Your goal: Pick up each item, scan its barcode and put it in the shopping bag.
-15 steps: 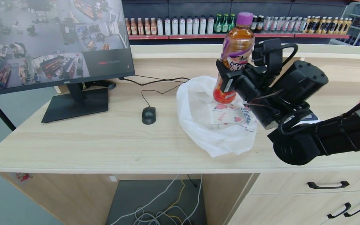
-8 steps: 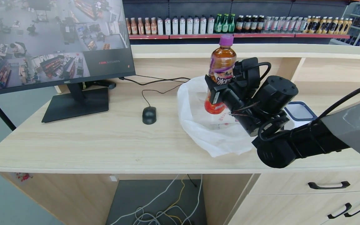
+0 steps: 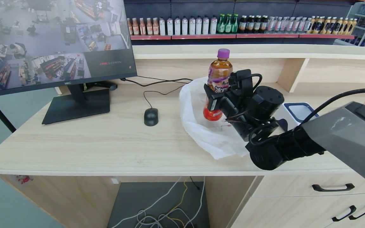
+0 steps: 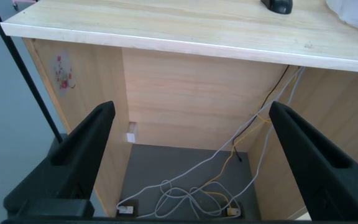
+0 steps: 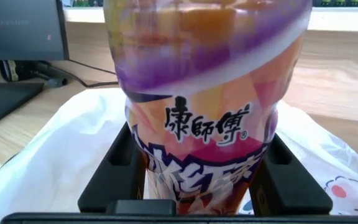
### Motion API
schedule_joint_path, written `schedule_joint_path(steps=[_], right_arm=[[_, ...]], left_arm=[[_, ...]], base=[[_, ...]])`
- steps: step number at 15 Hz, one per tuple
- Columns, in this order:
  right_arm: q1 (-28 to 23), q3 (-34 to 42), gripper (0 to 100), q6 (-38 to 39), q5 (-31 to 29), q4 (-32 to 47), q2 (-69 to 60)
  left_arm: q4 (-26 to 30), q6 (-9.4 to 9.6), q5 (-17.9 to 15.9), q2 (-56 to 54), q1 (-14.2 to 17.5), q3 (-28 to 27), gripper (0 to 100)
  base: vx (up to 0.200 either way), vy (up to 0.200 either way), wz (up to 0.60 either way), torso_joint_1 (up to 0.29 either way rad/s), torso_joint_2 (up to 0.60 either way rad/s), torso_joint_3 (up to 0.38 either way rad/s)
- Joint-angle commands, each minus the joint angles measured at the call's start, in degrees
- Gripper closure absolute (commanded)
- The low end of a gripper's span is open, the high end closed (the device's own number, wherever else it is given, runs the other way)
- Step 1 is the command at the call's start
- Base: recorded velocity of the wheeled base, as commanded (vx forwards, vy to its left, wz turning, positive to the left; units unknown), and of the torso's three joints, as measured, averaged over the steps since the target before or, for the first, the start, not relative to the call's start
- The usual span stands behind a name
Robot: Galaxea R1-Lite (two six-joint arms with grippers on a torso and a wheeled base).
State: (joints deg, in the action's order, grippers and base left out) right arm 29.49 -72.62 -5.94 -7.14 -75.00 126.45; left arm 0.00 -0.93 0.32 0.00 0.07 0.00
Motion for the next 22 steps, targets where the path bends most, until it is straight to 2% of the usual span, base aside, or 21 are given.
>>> schedule_joint_path(steps=[1,22], right_arm=[[-0.1,-0.1,100,0.1,0.0,-0.1,1.3],[0.8,2.7,100,1.1,0.0,-0.6,3.9]], left_arm=[[0.0,-0.04,0.0,0.0,0.0,0.0,0],[0.0,0.05,0.0,0.0,0.0,0.0,0]], base=[[0.0,0.0,0.0,0.0,0.0,0.0],[0.0,0.0,0.0,0.0,0.0,0.0]])
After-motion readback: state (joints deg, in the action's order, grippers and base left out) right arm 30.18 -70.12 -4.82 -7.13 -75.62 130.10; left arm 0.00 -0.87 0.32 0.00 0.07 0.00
